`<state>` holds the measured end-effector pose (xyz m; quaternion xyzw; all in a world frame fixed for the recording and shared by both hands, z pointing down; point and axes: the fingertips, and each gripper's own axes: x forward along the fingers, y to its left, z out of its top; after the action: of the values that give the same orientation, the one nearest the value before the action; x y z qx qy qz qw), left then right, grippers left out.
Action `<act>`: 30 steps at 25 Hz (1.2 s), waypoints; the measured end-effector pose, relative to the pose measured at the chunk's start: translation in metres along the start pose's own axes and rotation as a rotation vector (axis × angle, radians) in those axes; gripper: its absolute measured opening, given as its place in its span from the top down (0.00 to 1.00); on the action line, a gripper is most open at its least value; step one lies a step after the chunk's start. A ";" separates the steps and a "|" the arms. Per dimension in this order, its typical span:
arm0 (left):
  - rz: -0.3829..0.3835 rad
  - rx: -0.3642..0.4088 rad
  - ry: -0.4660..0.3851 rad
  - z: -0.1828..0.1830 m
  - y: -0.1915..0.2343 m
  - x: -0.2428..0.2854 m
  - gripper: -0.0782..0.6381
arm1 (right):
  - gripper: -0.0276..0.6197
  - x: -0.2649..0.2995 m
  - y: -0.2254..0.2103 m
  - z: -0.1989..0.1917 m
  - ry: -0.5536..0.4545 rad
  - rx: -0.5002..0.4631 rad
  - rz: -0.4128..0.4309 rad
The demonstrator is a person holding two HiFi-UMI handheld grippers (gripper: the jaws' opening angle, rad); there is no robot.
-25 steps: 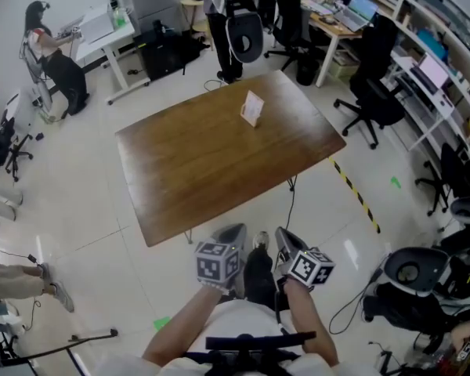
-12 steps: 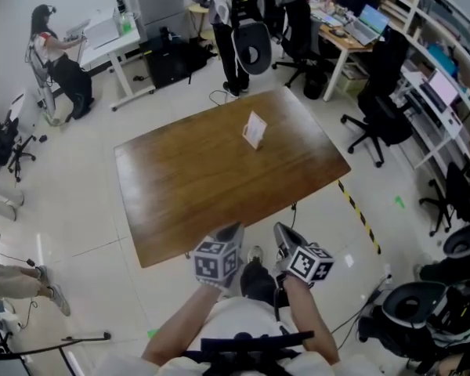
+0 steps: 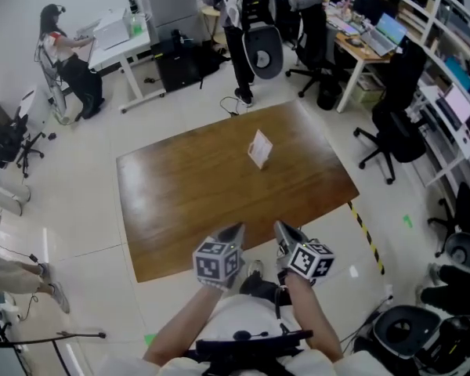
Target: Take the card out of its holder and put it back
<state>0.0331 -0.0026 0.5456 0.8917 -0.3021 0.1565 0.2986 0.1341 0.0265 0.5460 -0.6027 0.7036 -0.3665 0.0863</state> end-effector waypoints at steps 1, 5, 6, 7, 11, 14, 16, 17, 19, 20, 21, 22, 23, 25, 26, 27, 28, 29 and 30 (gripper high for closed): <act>0.007 0.002 -0.003 0.005 0.001 0.005 0.90 | 0.95 0.005 -0.001 0.006 0.001 -0.005 0.011; 0.025 0.003 -0.022 0.025 0.003 0.025 0.90 | 0.95 0.024 -0.008 0.028 0.012 -0.033 0.043; 0.028 0.002 -0.027 0.029 0.003 0.030 0.90 | 0.95 0.027 -0.011 0.033 0.014 -0.039 0.049; 0.032 0.000 -0.031 0.032 0.003 0.036 0.90 | 0.94 0.031 -0.015 0.037 0.016 -0.045 0.054; 0.055 -0.012 -0.048 0.042 0.002 0.056 0.90 | 0.94 0.041 -0.032 0.055 0.018 -0.072 0.058; 0.071 -0.020 -0.048 0.044 0.000 0.070 0.90 | 0.94 0.046 -0.048 0.068 0.012 -0.096 0.049; 0.078 -0.024 -0.039 0.043 0.000 0.078 0.90 | 0.94 0.051 -0.055 0.074 0.009 -0.093 0.053; 0.084 -0.028 -0.035 0.043 0.002 0.080 0.90 | 0.94 0.055 -0.057 0.076 0.008 -0.089 0.058; 0.098 -0.037 -0.030 0.042 0.005 0.082 0.90 | 0.93 0.063 -0.059 0.079 0.014 -0.085 0.067; 0.104 -0.041 -0.029 0.042 0.007 0.083 0.90 | 0.93 0.068 -0.061 0.081 0.017 -0.085 0.069; 0.109 -0.045 -0.028 0.041 0.008 0.084 0.90 | 0.92 0.073 -0.063 0.083 0.017 -0.084 0.070; 0.114 -0.048 -0.026 0.040 0.010 0.085 0.90 | 0.92 0.078 -0.065 0.086 0.014 -0.084 0.068; 0.121 -0.052 -0.024 0.040 0.013 0.084 0.90 | 0.92 0.084 -0.067 0.089 0.010 -0.088 0.063; 0.134 -0.063 -0.019 0.040 0.020 0.084 0.90 | 0.91 0.097 -0.070 0.095 0.000 -0.105 0.057; 0.137 -0.068 -0.017 0.041 0.024 0.085 0.90 | 0.90 0.104 -0.071 0.099 -0.001 -0.112 0.055; 0.138 -0.071 -0.015 0.043 0.027 0.089 0.90 | 0.90 0.112 -0.073 0.102 0.000 -0.119 0.052; 0.137 -0.071 -0.013 0.045 0.030 0.093 0.90 | 0.90 0.119 -0.076 0.105 0.003 -0.126 0.050; 0.136 -0.067 -0.010 0.048 0.033 0.098 0.90 | 0.90 0.125 -0.078 0.108 0.005 -0.133 0.046; 0.134 -0.063 -0.009 0.052 0.036 0.103 0.90 | 0.90 0.132 -0.079 0.110 0.007 -0.142 0.042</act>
<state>0.0949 -0.1038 0.5687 0.8603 -0.3675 0.1624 0.3138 0.2244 -0.1391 0.5583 -0.5913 0.7405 -0.3158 0.0487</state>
